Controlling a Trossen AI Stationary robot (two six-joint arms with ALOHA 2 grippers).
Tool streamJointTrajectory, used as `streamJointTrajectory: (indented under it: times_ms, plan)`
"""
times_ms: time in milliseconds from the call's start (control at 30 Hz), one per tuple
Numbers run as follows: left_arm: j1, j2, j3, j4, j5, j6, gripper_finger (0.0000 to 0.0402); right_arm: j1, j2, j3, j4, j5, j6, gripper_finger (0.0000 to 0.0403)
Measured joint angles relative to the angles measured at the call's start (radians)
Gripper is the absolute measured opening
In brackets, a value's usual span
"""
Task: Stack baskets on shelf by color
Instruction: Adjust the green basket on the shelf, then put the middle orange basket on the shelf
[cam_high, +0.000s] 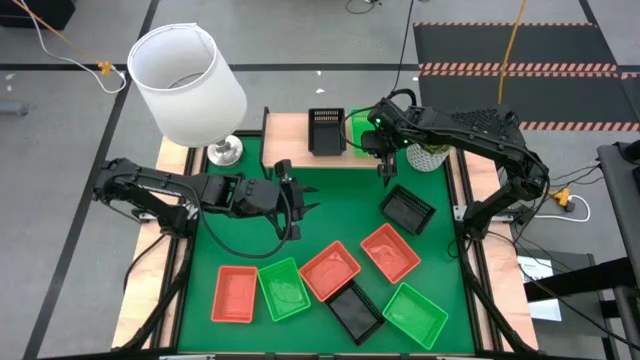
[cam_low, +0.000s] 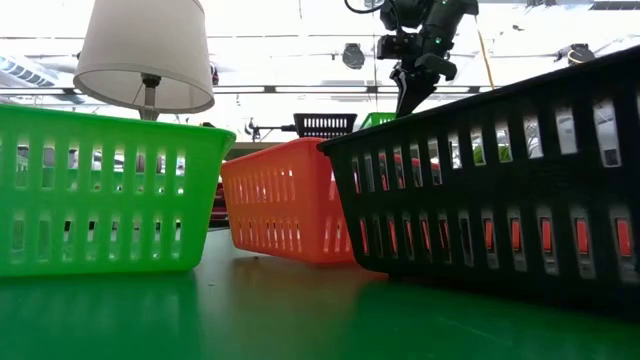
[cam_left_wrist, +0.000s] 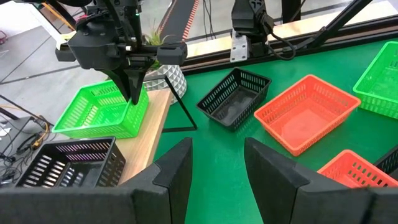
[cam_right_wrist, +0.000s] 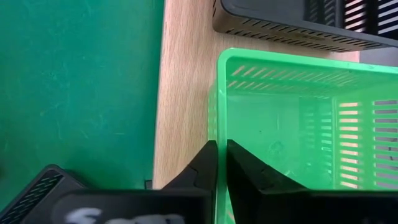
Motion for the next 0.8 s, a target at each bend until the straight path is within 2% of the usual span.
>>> streamJointTrajectory:
  times_ms: [233, 800]
  plan:
    - [0.0, 0.0, 0.0, 0.0, 0.0, 0.001, 0.0147, 0.0, 0.0, 0.0, 0.0, 0.001, 0.008, 0.0018]
    - [0.0, 0.0, 0.0, 0.0, 0.0, 0.002, 0.0147, 0.002, -0.006, -0.001, 0.001, 0.002, 0.044, 0.0088]
